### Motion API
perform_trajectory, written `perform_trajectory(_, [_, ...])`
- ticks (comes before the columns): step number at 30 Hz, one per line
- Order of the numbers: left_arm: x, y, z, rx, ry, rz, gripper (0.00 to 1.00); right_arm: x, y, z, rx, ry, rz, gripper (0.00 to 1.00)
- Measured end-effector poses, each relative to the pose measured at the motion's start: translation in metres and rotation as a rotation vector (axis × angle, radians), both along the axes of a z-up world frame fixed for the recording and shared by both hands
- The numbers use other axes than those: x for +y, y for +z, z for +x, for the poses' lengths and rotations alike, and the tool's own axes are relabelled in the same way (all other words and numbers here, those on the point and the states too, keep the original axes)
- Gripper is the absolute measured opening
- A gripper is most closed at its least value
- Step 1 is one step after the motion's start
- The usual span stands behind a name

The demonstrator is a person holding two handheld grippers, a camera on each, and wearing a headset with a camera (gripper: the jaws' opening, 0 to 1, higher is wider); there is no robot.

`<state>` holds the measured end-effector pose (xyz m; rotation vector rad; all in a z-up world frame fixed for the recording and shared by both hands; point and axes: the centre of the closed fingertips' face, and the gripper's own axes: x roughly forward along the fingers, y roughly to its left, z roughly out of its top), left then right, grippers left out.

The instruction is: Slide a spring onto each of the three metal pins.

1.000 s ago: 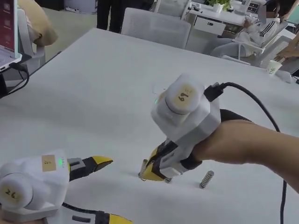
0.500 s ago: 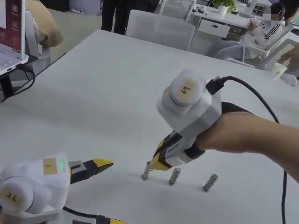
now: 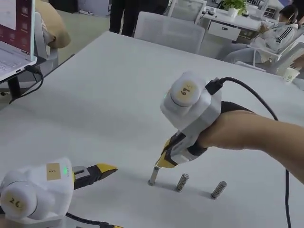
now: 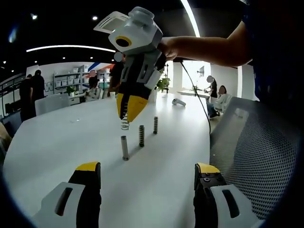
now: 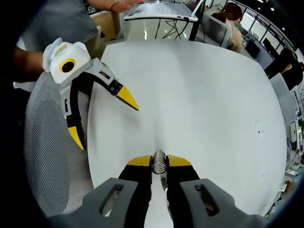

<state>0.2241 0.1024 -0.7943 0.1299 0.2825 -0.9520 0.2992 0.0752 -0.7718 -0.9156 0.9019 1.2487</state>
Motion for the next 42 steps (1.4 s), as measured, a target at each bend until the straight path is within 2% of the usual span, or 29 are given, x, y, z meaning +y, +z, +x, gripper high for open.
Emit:
perform_trajectory(10, [0.002, 0.002, 0.002, -0.004, 0.009, -0.004, 0.77, -0.003, -0.015, 0.006, 0.013, -0.003, -0.044, 0.08])
perform_trajectory(23, [0.002, 0.002, 0.0, 0.002, 0.009, 0.002, 0.76, -0.003, -0.019, 0.004, 0.027, 0.0, -0.057, 0.08])
perform_trajectory(35, [0.001, 0.002, 0.0, 0.003, 0.011, 0.005, 0.75, -0.003, -0.04, 0.004, 0.055, -0.008, -0.079, 0.08])
perform_trajectory(42, [0.003, 0.002, 0.001, 0.004, 0.015, 0.007, 0.74, -0.002, -0.05, 0.002, 0.069, -0.017, -0.074, 0.08])
